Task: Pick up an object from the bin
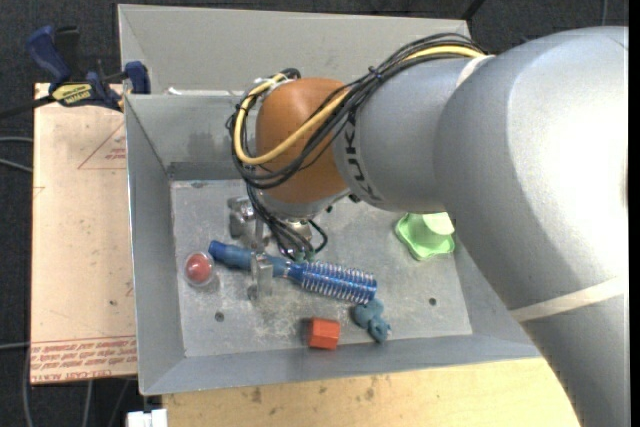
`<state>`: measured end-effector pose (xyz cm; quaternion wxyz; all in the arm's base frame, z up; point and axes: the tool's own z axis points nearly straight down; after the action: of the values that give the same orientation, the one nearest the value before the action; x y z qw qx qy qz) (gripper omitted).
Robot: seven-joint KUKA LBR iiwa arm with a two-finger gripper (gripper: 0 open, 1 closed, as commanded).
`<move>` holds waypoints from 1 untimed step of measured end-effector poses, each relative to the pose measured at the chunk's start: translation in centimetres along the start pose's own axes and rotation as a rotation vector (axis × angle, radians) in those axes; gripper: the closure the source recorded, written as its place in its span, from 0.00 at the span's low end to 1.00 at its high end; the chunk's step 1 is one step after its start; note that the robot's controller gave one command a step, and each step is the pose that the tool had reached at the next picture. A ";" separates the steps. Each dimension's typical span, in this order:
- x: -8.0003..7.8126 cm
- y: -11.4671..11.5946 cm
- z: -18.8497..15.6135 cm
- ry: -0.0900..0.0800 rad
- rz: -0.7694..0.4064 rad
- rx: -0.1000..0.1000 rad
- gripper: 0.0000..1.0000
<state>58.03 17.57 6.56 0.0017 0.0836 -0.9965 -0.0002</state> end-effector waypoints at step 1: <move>-0.1 0.0 -0.5 -0.005 0.001 -0.002 1.00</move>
Offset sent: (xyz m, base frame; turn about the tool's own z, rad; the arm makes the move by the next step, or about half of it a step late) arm 0.0000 0.0000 0.0000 0.0000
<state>58.14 17.63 7.03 -0.0005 0.0833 -0.9965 -0.0011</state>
